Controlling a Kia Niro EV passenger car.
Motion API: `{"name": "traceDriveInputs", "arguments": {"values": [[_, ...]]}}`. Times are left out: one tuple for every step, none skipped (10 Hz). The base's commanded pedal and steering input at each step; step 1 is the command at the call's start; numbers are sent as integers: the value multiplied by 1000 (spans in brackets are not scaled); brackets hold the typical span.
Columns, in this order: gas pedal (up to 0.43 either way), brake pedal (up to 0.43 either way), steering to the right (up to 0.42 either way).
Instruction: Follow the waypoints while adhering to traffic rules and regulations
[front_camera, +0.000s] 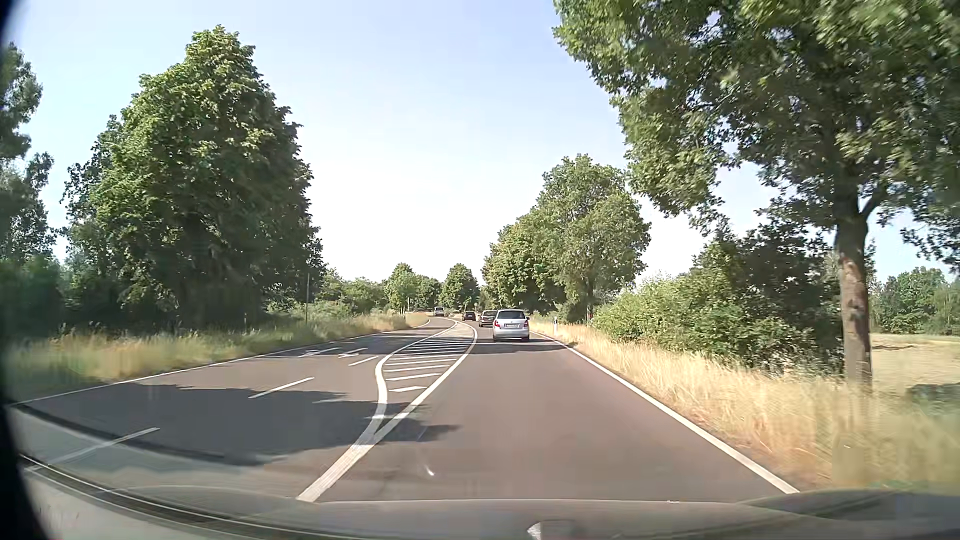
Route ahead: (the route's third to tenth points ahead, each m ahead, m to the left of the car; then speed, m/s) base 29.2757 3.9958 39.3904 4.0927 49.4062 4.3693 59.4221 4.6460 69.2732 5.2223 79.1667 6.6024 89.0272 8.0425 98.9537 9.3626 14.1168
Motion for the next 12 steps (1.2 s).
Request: {"name": "traceDriveInputs", "arguments": {"values": [[118, 18, -1], [118, 18, -1], [118, 18, -1], [118, 18, -1], [118, 18, -1], [118, 18, -2], [118, 18, -1], [118, 18, -1], [118, 18, -1], [118, 18, -1], [118, 18, -2], [118, 18, -1]]}}
